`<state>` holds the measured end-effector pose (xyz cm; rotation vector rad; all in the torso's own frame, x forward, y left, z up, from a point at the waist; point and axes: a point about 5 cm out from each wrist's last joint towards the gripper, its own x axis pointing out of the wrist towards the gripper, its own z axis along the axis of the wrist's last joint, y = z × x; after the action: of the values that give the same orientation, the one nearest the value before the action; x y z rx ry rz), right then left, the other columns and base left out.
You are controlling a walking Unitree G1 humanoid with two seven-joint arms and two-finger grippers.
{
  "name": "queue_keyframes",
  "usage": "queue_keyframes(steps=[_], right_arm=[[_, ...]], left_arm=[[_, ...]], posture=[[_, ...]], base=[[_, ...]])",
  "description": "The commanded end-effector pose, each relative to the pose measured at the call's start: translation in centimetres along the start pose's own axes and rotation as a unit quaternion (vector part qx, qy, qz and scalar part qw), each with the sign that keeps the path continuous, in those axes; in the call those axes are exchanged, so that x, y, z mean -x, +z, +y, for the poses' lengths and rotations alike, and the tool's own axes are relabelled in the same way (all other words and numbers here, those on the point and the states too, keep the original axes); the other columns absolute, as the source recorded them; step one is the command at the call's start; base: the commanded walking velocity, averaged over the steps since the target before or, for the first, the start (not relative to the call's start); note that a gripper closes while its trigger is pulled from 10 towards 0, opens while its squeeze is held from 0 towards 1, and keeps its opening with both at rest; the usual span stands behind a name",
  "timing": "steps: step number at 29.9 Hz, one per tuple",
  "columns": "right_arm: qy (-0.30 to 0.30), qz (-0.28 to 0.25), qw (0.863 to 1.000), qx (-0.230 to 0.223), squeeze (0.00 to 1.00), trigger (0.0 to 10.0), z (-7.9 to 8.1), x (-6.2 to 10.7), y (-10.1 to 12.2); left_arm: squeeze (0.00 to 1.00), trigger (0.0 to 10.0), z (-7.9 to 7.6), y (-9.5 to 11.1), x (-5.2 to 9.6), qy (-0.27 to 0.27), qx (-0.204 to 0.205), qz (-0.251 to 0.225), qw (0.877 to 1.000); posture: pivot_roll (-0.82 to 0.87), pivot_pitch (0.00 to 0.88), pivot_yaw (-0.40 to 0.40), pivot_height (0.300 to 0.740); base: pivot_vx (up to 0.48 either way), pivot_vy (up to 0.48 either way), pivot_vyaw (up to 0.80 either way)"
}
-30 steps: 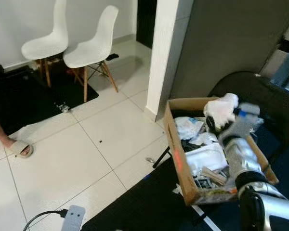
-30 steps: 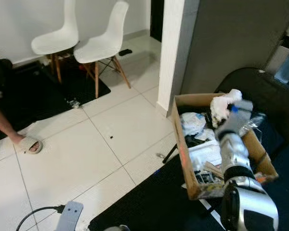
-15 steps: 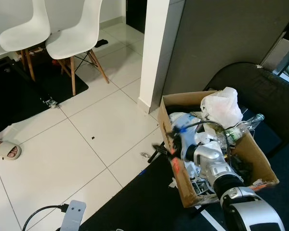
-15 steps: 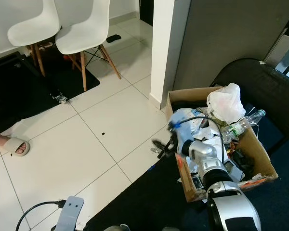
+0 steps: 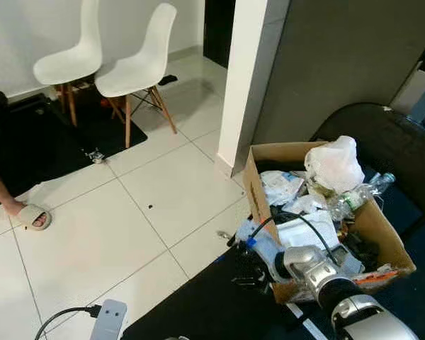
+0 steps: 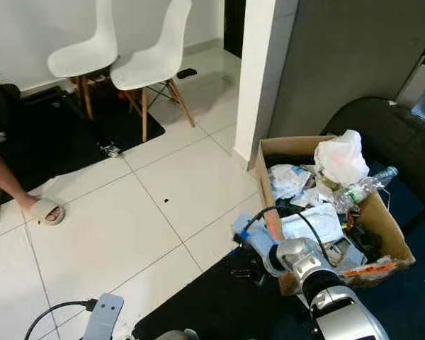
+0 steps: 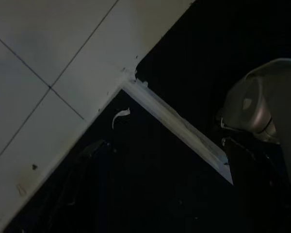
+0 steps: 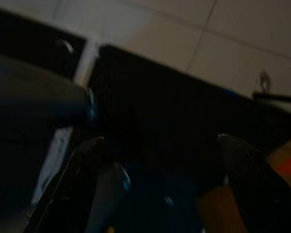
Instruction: Picking trash to rubbish bin
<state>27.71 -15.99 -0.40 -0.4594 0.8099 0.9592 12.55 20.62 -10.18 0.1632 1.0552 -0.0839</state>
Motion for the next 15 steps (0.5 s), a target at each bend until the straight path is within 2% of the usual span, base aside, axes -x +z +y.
queue_keyframes(steps=[1, 4, 5, 6, 9, 15], right_arm=[[-0.036, 0.038, 0.999, 0.007, 0.00, 10.0, -0.3, -0.1, -0.6], [-0.101, 0.072, 0.992, -0.006, 0.00, 10.0, -1.0, -0.1, -1.1], [-0.101, 0.072, 0.992, -0.006, 0.00, 10.0, -1.0, -0.1, -1.1], [-0.129, 0.081, 0.988, -0.024, 0.00, 10.0, -1.3, 0.0, -1.3], [-0.166, 0.095, 0.981, -0.039, 0.00, 10.0, -1.5, 0.1, -1.6], [-0.197, 0.124, 0.972, -0.033, 0.00, 10.0, -1.6, 0.0, -2.2]], left_arm=[[0.00, 10.0, -0.5, -0.6, 0.1, -0.007, 0.001, 0.012, 1.000], [0.00, 10.0, -0.4, -0.7, 0.1, -0.007, 0.001, 0.013, 1.000], [0.00, 10.0, -0.4, -0.7, 0.1, -0.007, 0.001, 0.013, 1.000], [0.00, 10.0, -0.4, -0.7, 0.1, -0.007, 0.001, 0.013, 1.000], [0.00, 10.0, -0.4, -0.7, 0.1, -0.007, 0.000, 0.014, 1.000], [0.00, 10.0, -0.4, -0.7, 0.1, -0.006, -0.003, 0.013, 1.000]], posture=[[0.12, 0.035, -0.027, 0.740], [0.12, 0.035, -0.027, 0.740], [0.12, 0.035, -0.027, 0.740], [0.12, 0.035, -0.027, 0.740], [0.12, 0.034, -0.028, 0.740], [0.12, 0.034, -0.028, 0.740]], base=[[0.000, 0.000, 0.00], [0.000, 0.000, 0.00], [0.000, 0.000, 0.00], [0.000, 0.000, 0.00], [0.000, 0.000, 0.00], [0.000, 0.000, 0.00]])
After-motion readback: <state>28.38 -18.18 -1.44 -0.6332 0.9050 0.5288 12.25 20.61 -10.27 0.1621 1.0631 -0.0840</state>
